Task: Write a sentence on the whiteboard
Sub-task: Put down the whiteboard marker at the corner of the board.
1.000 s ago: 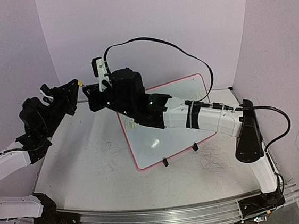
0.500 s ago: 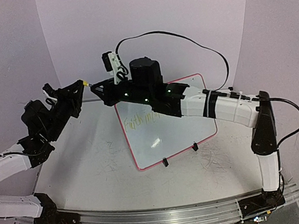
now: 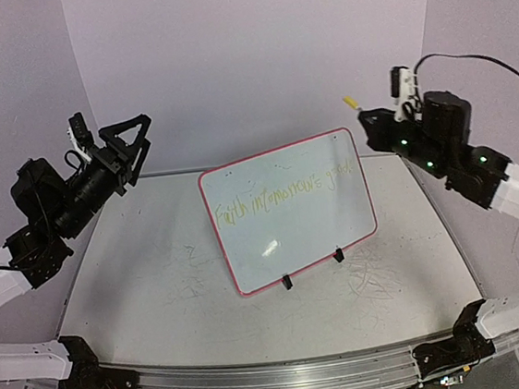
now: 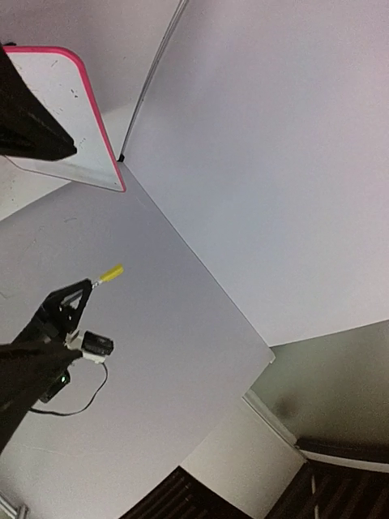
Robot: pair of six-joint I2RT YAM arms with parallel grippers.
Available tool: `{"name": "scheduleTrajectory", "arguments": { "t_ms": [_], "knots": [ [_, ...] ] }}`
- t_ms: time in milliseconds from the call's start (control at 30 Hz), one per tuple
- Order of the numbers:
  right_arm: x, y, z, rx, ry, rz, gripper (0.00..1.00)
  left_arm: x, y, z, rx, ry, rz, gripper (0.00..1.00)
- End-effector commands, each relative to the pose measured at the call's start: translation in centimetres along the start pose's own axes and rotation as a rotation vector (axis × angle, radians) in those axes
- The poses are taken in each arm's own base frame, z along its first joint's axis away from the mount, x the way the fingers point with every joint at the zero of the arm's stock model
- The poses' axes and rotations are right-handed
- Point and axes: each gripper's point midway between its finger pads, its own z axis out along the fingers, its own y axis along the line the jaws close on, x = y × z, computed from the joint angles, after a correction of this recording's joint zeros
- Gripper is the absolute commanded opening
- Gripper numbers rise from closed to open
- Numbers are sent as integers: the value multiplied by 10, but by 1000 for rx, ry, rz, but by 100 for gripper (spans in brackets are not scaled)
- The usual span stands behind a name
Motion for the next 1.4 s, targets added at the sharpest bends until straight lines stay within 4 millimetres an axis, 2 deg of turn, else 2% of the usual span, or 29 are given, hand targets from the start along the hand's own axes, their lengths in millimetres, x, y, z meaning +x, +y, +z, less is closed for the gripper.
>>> {"name": "scheduleTrajectory", "arguments": {
  "t_ms": [0,67,100,300,567,667,800,933,1067,1267,1300,1367],
  "knots": [
    [61,-132,-56,513,131,-48,0,-7,-2,2,-43,8,126,85],
    [97,-167,-68,594,209,-5,0,-10,1,3,-71,2,154,87],
    [115,-178,-72,618,241,20,0,-12,1,4,-83,-2,167,87],
    [204,-222,-82,687,441,181,0,-18,-6,8,-95,3,207,88],
    [261,-228,-86,673,507,327,0,-16,-2,1,-106,8,208,88],
    [276,-231,-91,696,522,373,5,-17,-2,1,-107,8,213,88],
    [289,-233,-96,717,537,414,13,-13,2,3,-119,19,217,88],
    [304,-234,-103,731,571,430,17,-11,6,3,-129,25,221,88],
    [309,-235,-108,737,578,435,21,-16,3,1,-133,13,234,88],
    [288,-230,-103,701,545,403,29,-27,-4,-1,-144,-9,273,88],
    [279,-228,-103,699,540,386,31,-30,-6,0,-150,-10,289,88],
    [250,-225,-101,692,495,349,40,-37,-11,-1,-171,-13,328,88]
  ]
}}
